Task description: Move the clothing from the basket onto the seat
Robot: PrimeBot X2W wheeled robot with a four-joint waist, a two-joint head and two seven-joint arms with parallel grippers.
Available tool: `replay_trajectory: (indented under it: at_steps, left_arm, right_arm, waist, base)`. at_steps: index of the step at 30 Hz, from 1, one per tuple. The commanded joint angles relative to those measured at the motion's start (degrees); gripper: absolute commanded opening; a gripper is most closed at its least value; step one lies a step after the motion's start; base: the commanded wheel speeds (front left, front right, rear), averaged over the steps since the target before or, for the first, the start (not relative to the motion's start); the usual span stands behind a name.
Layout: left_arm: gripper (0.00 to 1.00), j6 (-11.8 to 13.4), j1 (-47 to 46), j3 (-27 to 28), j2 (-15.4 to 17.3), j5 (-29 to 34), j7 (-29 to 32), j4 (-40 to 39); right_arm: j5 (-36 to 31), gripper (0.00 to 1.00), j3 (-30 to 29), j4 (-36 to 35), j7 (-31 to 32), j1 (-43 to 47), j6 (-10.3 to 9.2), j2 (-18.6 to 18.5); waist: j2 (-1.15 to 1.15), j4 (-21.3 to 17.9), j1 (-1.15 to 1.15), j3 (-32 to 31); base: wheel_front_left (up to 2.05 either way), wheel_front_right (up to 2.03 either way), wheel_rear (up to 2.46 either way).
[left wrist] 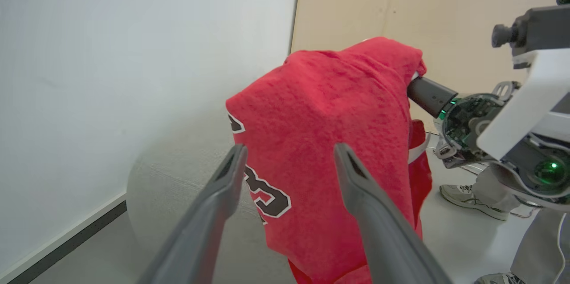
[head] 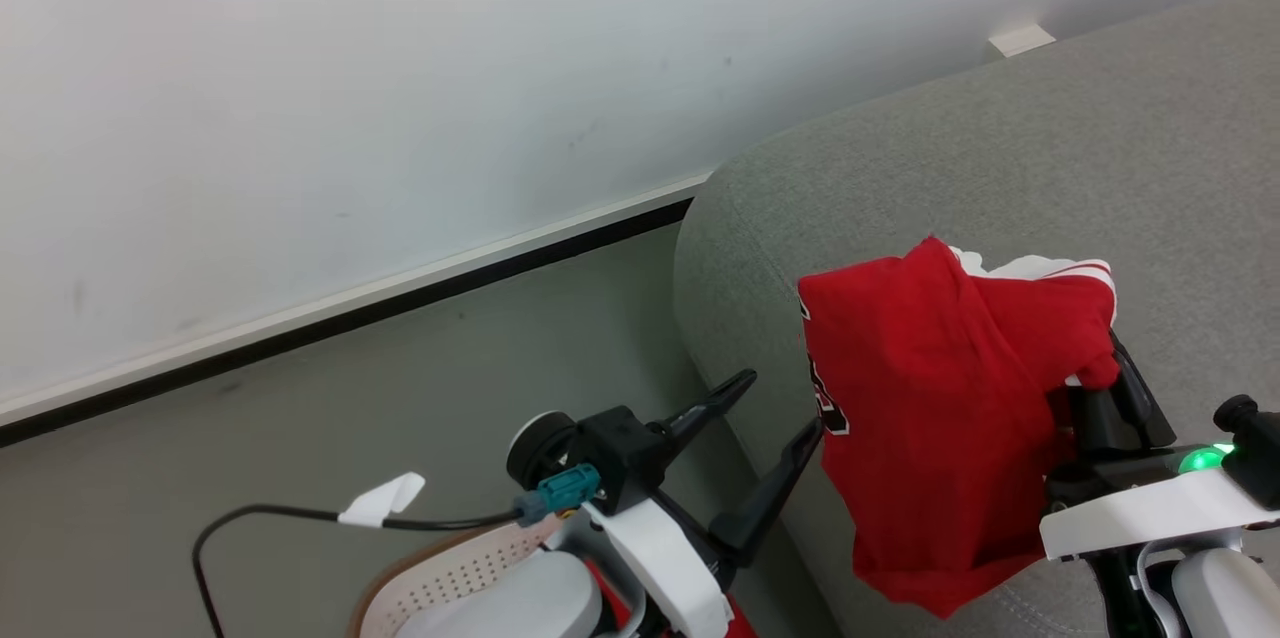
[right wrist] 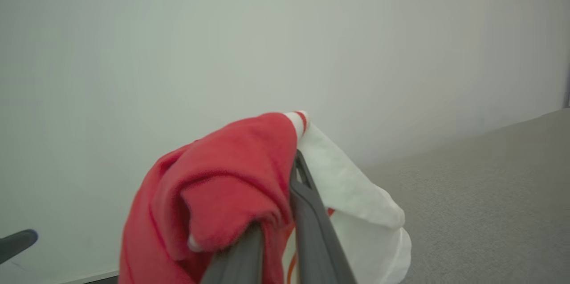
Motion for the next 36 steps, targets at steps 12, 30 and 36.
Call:
replay_trajectory:
  at_steps: [12, 30, 36]
  left_arm:
    - [1.00, -0.4, -1.7, -0.4, -0.3, 1.7, -0.8, 1.3]
    - [1.00, -0.2, -10.8, -0.7, 1.7, 5.2, 2.5, -1.7]
    - [1.00, 0.0, -12.1, -0.6, 1.7, 5.6, 2.3, -2.1]
  right_arm:
    - [3.4, 0.00, -1.1, 0.1, 0.0, -4.5, -0.13, -2.3]
    - [17.1, 0.00, -5.5, 17.6, 0.8, -39.4, -0.13, -18.6]
    - [13.3, 0.00, -6.1, 26.3, 0.4, -46.0, -0.13, -22.2]
  waist:
    - [0.00, 0.6, 0.00, 2.6]
    - [0.00, 10.2, 0.00, 22.1]
    - [0.00, 12.5, 0.00, 25.4]
  base:
    - [0.00, 0.00, 0.00]
    - [0.00, 0.00, 0.00]
    - [0.00, 0.00, 0.00]
